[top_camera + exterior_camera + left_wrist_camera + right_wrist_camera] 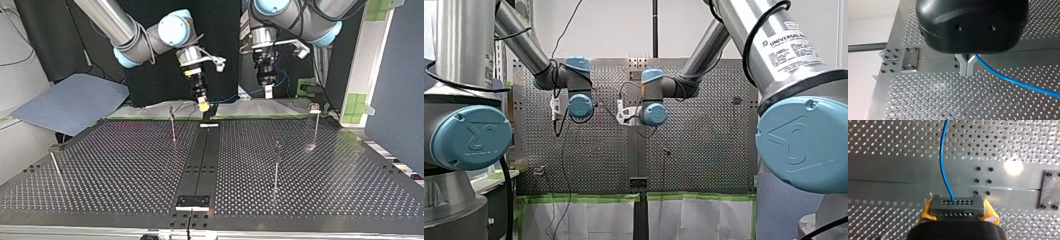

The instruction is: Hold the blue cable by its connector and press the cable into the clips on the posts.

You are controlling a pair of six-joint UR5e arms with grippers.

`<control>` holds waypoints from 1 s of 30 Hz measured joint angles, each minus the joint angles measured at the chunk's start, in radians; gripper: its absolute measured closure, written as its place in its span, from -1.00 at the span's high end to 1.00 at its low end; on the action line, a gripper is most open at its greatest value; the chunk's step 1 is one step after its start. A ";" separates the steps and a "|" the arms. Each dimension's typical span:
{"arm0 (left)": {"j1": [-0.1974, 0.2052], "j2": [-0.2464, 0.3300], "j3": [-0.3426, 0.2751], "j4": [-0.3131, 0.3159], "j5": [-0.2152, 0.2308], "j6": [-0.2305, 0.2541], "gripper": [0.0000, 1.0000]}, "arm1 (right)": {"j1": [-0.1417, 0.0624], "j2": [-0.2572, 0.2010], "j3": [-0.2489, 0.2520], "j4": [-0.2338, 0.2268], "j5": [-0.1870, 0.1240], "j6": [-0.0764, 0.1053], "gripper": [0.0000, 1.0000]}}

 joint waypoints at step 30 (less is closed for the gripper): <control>0.115 -0.007 0.102 -0.201 0.044 -0.030 -1.00 | 0.047 -0.003 -0.191 0.141 -0.034 -0.004 -1.00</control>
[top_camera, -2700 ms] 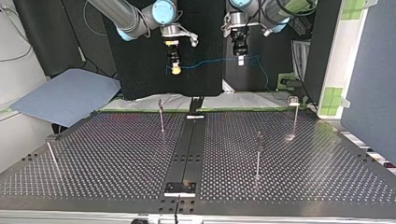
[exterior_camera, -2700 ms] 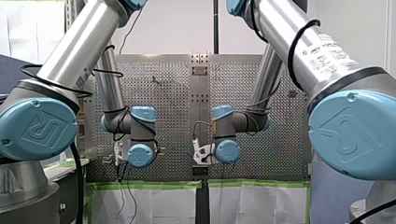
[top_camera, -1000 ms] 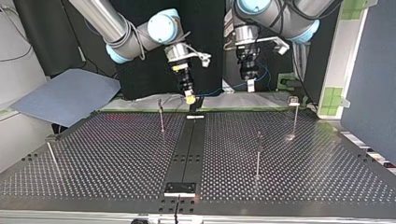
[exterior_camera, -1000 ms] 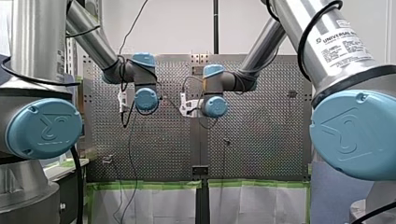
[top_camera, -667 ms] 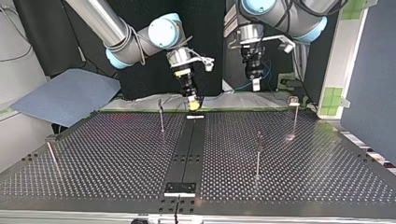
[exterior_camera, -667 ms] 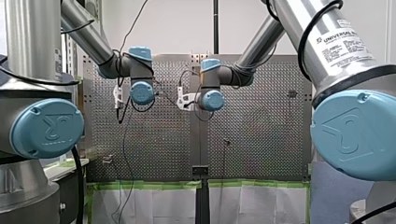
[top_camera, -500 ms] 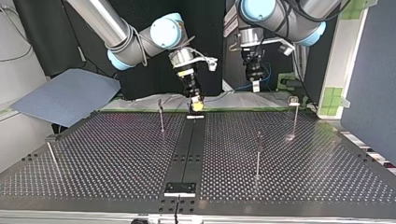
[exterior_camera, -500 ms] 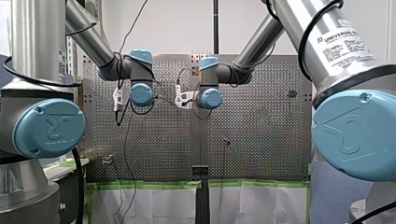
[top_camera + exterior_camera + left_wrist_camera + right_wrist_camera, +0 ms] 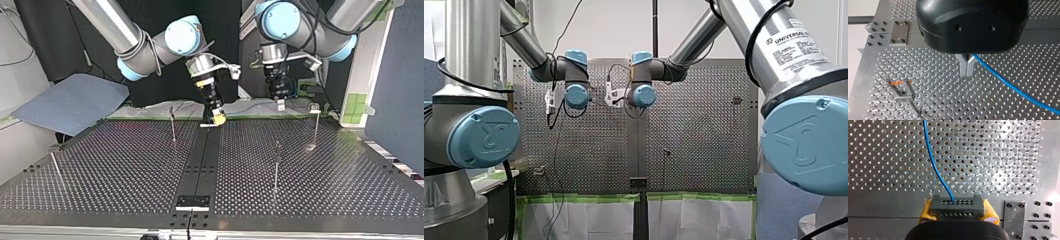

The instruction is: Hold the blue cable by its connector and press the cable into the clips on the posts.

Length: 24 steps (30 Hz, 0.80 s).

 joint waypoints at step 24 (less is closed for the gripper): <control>0.092 0.000 0.100 -0.072 0.078 0.000 -1.00 | -0.018 0.000 -0.123 0.077 -0.003 0.097 -1.00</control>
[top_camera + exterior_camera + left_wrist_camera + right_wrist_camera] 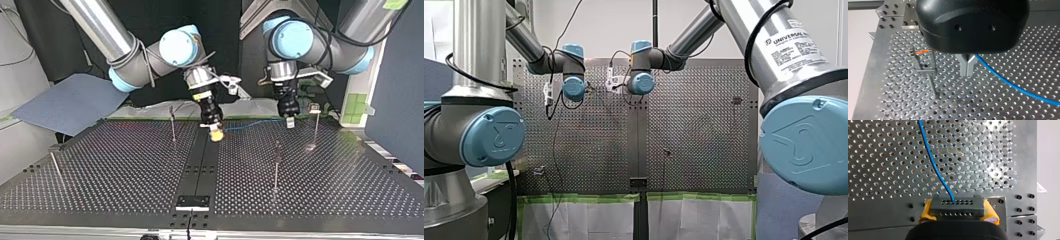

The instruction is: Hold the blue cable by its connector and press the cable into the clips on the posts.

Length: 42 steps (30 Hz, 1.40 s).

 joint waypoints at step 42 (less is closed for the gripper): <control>0.055 -0.049 0.124 -0.044 0.065 0.006 -1.00 | -0.041 0.067 -0.140 0.048 -0.104 0.100 -1.00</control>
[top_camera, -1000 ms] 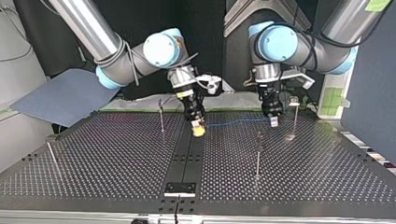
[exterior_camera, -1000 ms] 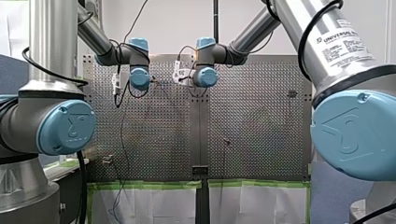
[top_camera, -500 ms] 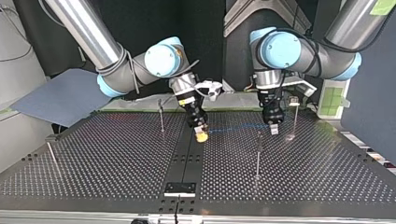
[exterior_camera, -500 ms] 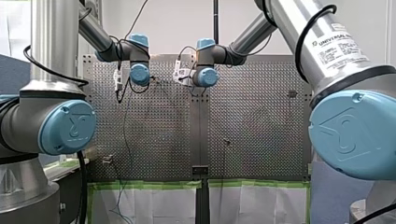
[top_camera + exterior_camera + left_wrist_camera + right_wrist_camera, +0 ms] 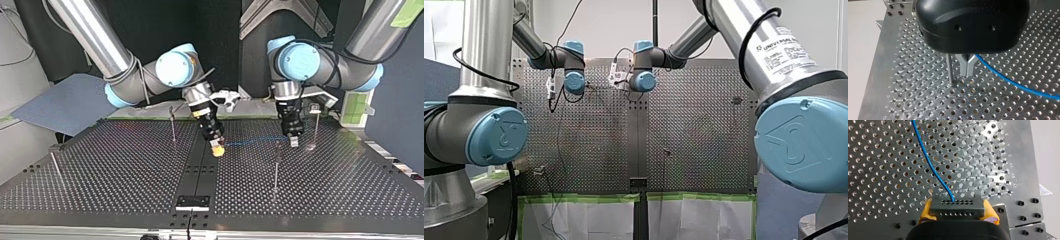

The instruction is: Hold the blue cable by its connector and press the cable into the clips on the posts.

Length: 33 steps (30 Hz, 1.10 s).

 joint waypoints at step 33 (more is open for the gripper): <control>0.087 -0.073 0.114 -0.024 0.116 -0.029 -1.00 | -0.036 0.064 -0.059 -0.002 -0.043 -0.004 -1.00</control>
